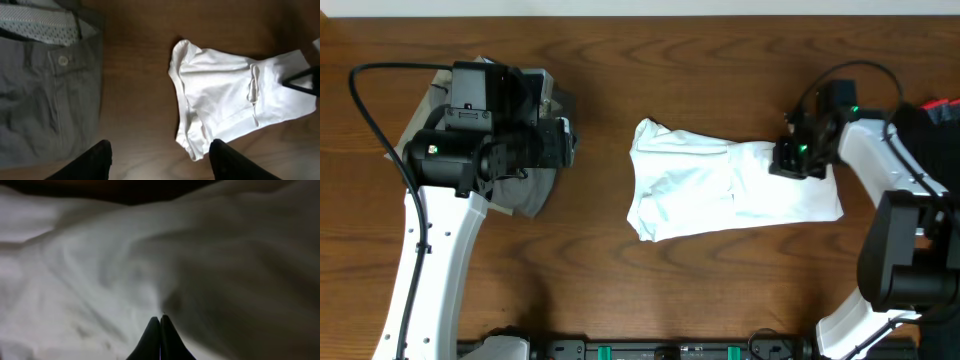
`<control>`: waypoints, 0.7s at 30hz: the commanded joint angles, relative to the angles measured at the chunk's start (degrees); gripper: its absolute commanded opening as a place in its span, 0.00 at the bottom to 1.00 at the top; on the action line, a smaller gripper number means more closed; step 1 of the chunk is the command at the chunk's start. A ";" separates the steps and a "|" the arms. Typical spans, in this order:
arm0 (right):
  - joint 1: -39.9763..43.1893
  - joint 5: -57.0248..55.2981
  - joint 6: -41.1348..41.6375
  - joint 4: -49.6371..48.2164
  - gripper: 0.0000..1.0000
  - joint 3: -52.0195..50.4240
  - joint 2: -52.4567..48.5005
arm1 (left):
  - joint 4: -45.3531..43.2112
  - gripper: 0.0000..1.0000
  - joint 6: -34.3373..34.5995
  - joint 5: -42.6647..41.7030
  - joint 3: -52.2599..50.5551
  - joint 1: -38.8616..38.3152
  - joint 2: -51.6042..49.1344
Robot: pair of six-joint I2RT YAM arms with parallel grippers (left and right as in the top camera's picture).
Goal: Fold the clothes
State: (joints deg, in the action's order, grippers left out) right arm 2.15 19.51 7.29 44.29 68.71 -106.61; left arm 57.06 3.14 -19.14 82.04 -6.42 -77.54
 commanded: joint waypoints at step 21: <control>1.90 2.86 1.81 -6.51 0.39 -2.69 18.32 | -5.05 0.73 5.75 -8.94 -6.84 -7.13 -16.70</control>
State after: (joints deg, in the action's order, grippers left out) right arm 0.62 27.88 9.93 36.38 65.06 -91.55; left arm 53.06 5.82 -27.16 76.07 -12.49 -90.80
